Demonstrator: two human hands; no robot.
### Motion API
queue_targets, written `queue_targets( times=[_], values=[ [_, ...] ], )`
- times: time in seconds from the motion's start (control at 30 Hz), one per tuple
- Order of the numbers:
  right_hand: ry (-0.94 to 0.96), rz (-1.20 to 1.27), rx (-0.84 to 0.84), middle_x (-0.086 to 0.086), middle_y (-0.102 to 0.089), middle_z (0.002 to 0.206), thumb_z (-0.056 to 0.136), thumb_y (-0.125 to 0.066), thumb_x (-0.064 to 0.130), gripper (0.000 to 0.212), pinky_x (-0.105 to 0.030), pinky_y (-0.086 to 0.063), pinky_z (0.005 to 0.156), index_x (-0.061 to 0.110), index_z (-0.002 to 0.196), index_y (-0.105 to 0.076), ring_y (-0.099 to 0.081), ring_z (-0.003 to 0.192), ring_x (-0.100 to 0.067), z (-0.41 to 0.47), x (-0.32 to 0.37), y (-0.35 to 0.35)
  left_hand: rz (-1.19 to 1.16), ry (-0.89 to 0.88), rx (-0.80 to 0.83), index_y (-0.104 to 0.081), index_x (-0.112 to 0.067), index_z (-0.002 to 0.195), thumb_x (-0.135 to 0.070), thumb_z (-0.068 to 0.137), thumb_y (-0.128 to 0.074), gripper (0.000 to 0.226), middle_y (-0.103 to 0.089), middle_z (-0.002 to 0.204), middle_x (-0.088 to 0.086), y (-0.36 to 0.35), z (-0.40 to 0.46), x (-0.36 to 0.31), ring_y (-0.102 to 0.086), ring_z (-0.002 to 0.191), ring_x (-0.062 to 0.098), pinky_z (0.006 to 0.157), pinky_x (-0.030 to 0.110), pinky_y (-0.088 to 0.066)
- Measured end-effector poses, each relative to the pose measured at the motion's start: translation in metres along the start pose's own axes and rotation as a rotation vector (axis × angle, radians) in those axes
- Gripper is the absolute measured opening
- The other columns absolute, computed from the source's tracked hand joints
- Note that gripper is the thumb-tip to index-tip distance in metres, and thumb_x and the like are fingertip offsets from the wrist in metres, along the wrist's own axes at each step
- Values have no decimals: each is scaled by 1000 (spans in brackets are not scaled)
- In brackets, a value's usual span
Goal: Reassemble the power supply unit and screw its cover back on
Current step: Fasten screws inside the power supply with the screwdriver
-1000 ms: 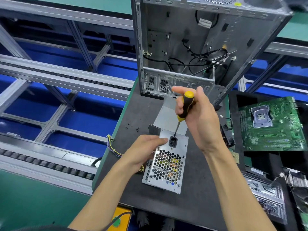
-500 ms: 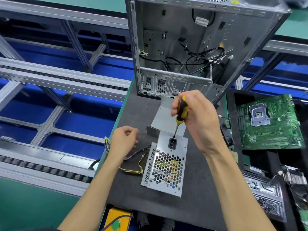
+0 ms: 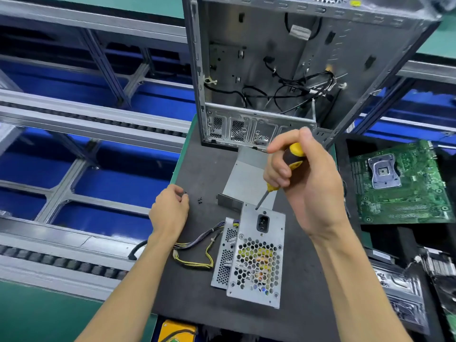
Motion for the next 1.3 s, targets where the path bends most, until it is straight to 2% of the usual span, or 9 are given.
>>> queue_targets(
  times=[0.17,0.37,0.47,0.57,0.63,0.77,0.83,0.97,1.3],
  values=[
    [-20,85,-50,3,-39,60,105,-33,33,47,-29,-30,57,17,79,-69,-31,54,-15,7,-3,-5,49,-26,-6,-64,-23,110,-32,100,-59,14,-69,98,-3,-3,8,0,-64,92,25,75,38,-46],
    [-36,117,-92,2,-36,61,102,-35,24,36,-28,-30,57,15,74,-56,-31,55,-15,6,-9,-2,94,-68,-40,-67,-24,100,-31,100,-60,10,-64,98,-2,-8,13,3,-51,77,18,68,35,-38],
    [-31,131,-121,2,-36,62,103,-35,23,35,-27,-31,58,15,74,-54,-31,56,-15,5,-9,0,66,-102,-41,-68,-24,94,-29,98,-62,9,-57,95,-4,-6,11,2,-55,78,19,67,34,-38],
    [-26,218,-194,2,-35,62,102,-37,25,35,-26,-32,57,16,72,-52,-29,56,-15,4,-9,5,-141,-129,-11,-67,-27,86,-25,94,-67,9,-64,86,-10,3,3,-11,-61,78,11,68,29,-45],
    [-16,306,-254,3,-35,64,101,-39,25,33,-26,-32,57,17,71,-51,-28,57,-15,4,-8,9,-433,-92,83,-72,-24,80,-18,90,-73,12,-72,76,-10,12,-7,-29,-67,73,4,67,15,-50],
    [19,508,-358,4,-31,65,100,-40,23,29,-26,-31,57,17,71,-46,-28,57,-14,1,-4,20,-1119,-2,550,-80,-9,80,-7,81,-80,2,-77,87,13,33,-40,-73,-75,78,21,74,24,-58],
    [45,605,-392,4,-31,65,102,-36,23,31,-26,-32,57,17,72,-44,-28,56,-14,-3,-2,26,-1266,4,708,-81,-8,82,-12,73,-83,10,-76,87,14,42,-55,-87,-73,77,19,73,23,-58],
    [94,726,-410,4,-28,65,102,-36,23,32,-26,-33,56,17,71,-45,-27,57,-14,-11,3,34,-1307,42,831,-83,-9,90,-22,64,-86,29,-75,83,10,50,-79,-101,-72,72,16,70,22,-58],
    [119,733,-398,3,-30,65,101,-35,21,31,-27,-34,56,17,71,-44,-28,56,-14,-30,12,38,-1307,35,776,-82,-8,92,-13,75,-78,19,-76,84,11,54,-102,-113,-74,77,17,71,22,-59]
  ],
)
Point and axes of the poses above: each hand's wrist, its own z-axis towards the middle knuckle, its own y-axis out of the back of the hand, x = y × z, the point moved 3 cm from there along z, towards the middle knuckle
